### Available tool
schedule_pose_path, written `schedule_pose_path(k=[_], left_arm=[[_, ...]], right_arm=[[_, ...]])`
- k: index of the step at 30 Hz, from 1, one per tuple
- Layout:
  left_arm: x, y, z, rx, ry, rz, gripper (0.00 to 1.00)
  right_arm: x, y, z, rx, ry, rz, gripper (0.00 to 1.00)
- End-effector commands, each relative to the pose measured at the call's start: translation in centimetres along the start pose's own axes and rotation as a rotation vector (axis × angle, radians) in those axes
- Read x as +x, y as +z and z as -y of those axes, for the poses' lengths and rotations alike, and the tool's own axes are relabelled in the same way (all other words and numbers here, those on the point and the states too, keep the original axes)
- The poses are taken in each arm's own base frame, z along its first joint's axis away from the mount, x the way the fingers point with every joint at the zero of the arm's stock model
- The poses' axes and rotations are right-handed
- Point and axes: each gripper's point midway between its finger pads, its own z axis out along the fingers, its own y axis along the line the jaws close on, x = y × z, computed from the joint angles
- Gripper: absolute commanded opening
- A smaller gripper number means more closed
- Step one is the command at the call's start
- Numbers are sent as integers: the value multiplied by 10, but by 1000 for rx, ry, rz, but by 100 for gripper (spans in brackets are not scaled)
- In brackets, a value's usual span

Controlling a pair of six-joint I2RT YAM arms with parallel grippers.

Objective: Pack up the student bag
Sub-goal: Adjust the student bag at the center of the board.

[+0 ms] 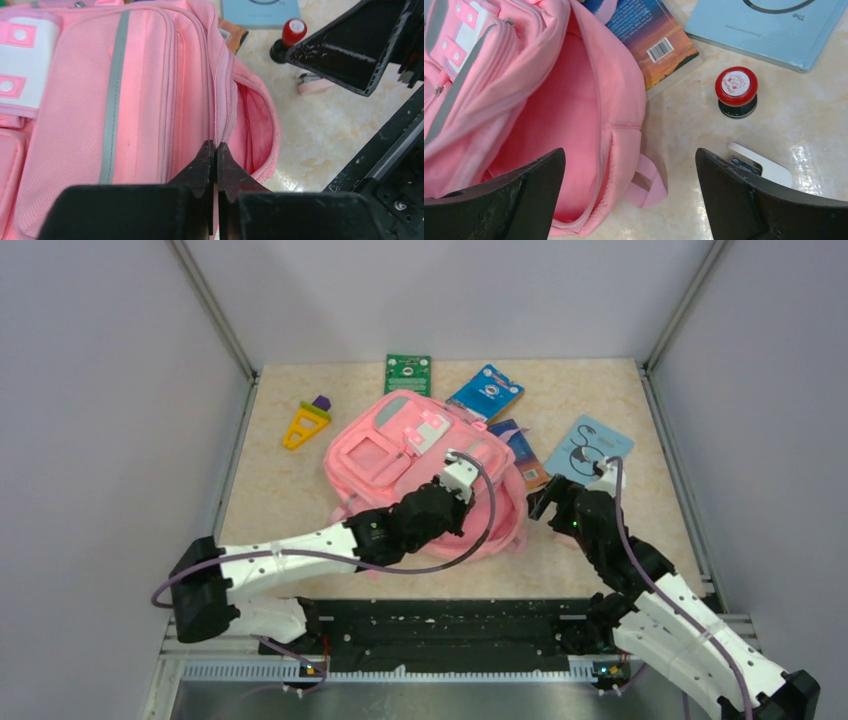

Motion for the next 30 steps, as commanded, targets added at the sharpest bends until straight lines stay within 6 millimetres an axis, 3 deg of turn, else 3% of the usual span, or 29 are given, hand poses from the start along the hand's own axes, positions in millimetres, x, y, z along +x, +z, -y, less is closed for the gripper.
schedule_pose_path(k=[1, 5, 11, 15, 19, 26, 28, 30], left_arm=[[-60, -39, -14, -32, -64, 184, 0], [-94, -74, -15, 18, -74, 285, 0], [-115, -107, -17, 57, -58, 312, 0], [-111, -112, -21, 49, -61, 306, 0], [-107, -114, -19, 67, -74, 312, 0], [-87, -113, -16, 107, -64, 291, 0], [-78, -112, -14, 125, -47, 276, 0], [-69, -112, -9, 162, -10, 258, 0]], right_arm=[[-30, -15, -33, -119, 7, 29, 99], [-33, -19, -46, -165, -6, -1, 99], [-57, -58, -126, -573, 80, 1, 94], [-65, -73, -167, -764, 226, -54, 95], [-49, -66, -194, -866, 320, -161, 95], [-25, -53, -229, -891, 321, -268, 95], [-23, -52, -237, -899, 316, -279, 84], [-21, -49, -242, -900, 316, -281, 57]])
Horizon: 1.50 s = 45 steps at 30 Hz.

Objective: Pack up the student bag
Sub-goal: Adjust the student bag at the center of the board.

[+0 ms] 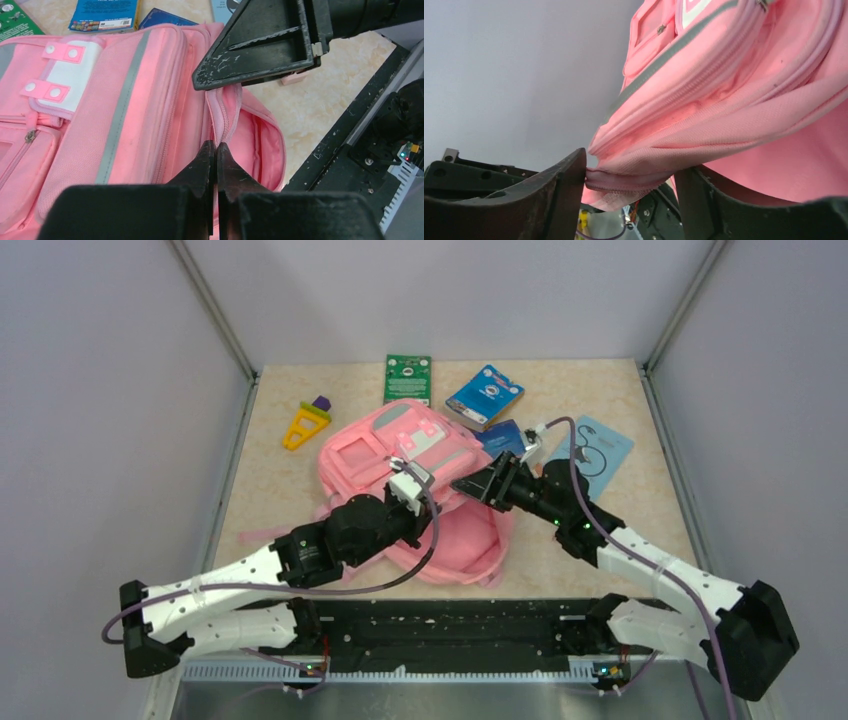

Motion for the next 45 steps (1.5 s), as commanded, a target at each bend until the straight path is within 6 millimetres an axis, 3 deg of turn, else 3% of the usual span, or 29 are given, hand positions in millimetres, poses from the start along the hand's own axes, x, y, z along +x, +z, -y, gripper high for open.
schedule_pose_path(k=[1, 2, 3, 5, 7, 11, 14, 17, 19, 20, 21, 23, 25, 26, 28, 31, 39, 43, 45], left_arm=[[-22, -6, 16, 102, 1, 111, 0], [-18, -5, 16, 102, 5, 99, 0], [-13, -5, 14, 91, 3, 83, 8], [-3, -2, 6, 45, 11, 48, 36], [7, 3, -5, -35, 28, 21, 59], [19, 11, -19, -187, 113, -8, 70], [21, 17, -18, -244, 195, -20, 81], [27, 26, -28, -345, 252, -38, 83], [29, 25, -45, -483, 271, -53, 78], [30, 24, -52, -552, 258, -62, 66], [29, 21, -57, -594, 261, -69, 49], [23, 17, -55, -600, 259, -72, 21], [18, 16, -45, -536, 249, -73, 3], [16, 17, -36, -480, 242, -73, 0], [14, 17, -12, -327, 226, -74, 0], [6, 9, 2, -238, 173, -46, 0], [-16, -21, 11, -126, -15, 29, 0], [-20, -26, 9, -124, -59, 48, 0], [-19, -28, -3, -188, -72, 60, 0]], right_arm=[[-17, 8, -54, -161, -12, 41, 42], [-17, 10, -54, -160, -9, 44, 24], [-17, 11, -54, -156, -6, 47, 14], [-17, 12, -50, -136, -2, 55, 0], [-17, 12, -50, -127, 3, 63, 0], [-13, 11, -50, -115, 4, 61, 0], [-11, 11, -52, -113, 5, 64, 0], [-11, 10, -55, -118, 4, 64, 0], [-12, 8, -55, -113, -3, 70, 0], [-13, 7, -54, -102, -16, 75, 0], [-15, 6, -52, -87, -29, 85, 0], [-20, 3, -45, -39, -56, 108, 0], [-27, 3, -35, 22, -101, 134, 0], [-30, 3, -33, 38, -121, 144, 0], [-34, 9, -27, 69, -165, 138, 0], [-31, 25, -16, 118, -221, 82, 0], [4, 82, 12, 138, -275, -102, 0], [30, 114, 8, 123, -310, -191, 0], [42, 129, 4, 111, -326, -222, 0]])
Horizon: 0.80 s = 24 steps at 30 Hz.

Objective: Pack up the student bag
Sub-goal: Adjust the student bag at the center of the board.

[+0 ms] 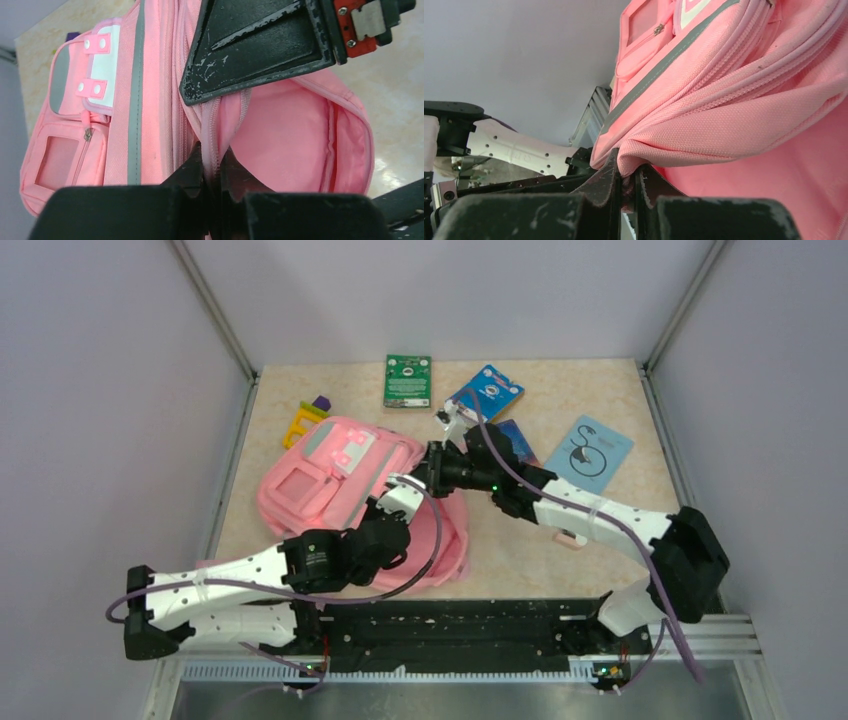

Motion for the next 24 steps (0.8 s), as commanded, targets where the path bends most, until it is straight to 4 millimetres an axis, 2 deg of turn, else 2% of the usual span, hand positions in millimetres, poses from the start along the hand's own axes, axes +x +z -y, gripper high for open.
schedule_pose_path(k=[1, 5, 8, 11, 13, 16, 18, 22, 24], left_arm=[[-68, -26, 27, 171, -300, 201, 0], [-41, -7, -27, -26, -354, 161, 0], [-28, 6, -60, -59, -419, 165, 0], [-22, 11, -88, -137, -406, 175, 0], [-22, 16, -101, -160, -391, 170, 0], [-27, 27, -111, -123, -404, 166, 0], [-34, 34, -111, -77, -411, 148, 0], [-41, 42, -116, -78, -400, 56, 0], [-41, 45, -126, -102, -386, 5, 0]], right_arm=[[-5, 49, 48, 176, -111, 34, 0], [-3, 74, 41, 155, -143, 12, 0], [-2, 89, 49, 176, -162, -11, 0], [-9, 95, 55, 211, -207, -17, 8], [-13, 96, 59, 236, -240, -15, 18], [-22, 89, 72, 288, -264, -13, 34], [-33, 78, 82, 313, -261, 0, 47], [-54, 42, 114, 382, -240, 33, 76], [-67, 22, 135, 430, -225, 50, 83]])
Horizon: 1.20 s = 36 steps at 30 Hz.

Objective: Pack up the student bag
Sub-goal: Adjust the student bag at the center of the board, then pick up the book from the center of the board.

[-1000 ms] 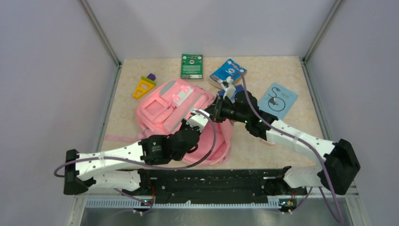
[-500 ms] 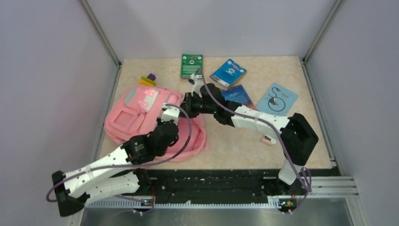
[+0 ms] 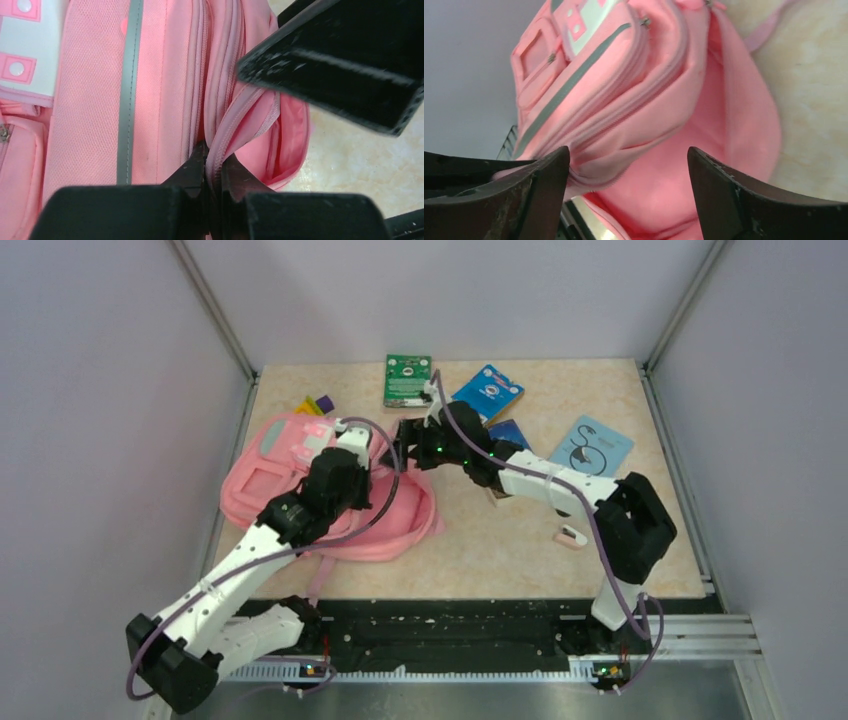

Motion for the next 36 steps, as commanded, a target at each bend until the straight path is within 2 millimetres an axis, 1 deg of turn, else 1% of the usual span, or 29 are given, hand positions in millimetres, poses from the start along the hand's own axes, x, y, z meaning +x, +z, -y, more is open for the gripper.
schedule_pose_path(k=[1, 3, 7, 9, 11, 12, 15, 18, 19, 21, 24, 27, 30, 36], left_arm=[[-81, -14, -5, 0, -31, 138, 0], [-79, -10, -16, -29, -35, 101, 0], [-78, -5, -33, -71, -50, 104, 0], [-77, -5, -39, -93, -53, 125, 0], [-75, -5, -40, -91, -37, 151, 0], [-74, -7, -42, -94, -29, 168, 0], [-72, -13, -52, -138, -7, 195, 0], [-72, -22, -59, -163, -7, 231, 0], [-75, -26, -59, -159, -9, 255, 0], [-77, -30, -59, -154, -9, 278, 0], [-75, -31, -58, -148, -10, 282, 0], [-73, -29, -56, -137, -8, 270, 0], [-73, -30, -54, -126, -9, 269, 0], [-73, -29, -49, -97, -13, 267, 0]], right_arm=[[-16, -46, 100, 255, -9, 3, 85], [-25, -61, 128, 299, 19, 26, 87], [-47, -84, 183, 380, 74, 73, 89], [-58, -90, 212, 429, 100, 92, 89], [-69, -95, 238, 457, 139, 113, 89], [-77, -99, 254, 470, 165, 132, 89], [-92, -99, 291, 492, 233, 171, 89], [-102, -91, 322, 494, 292, 187, 88], [-109, -87, 330, 492, 301, 198, 87], [-113, -80, 346, 500, 329, 201, 85], [-113, -72, 369, 515, 379, 213, 83], [-115, -64, 386, 500, 439, 253, 81], [-115, -53, 396, 458, 519, 284, 79], [-109, -29, 400, 372, 668, 306, 76]])
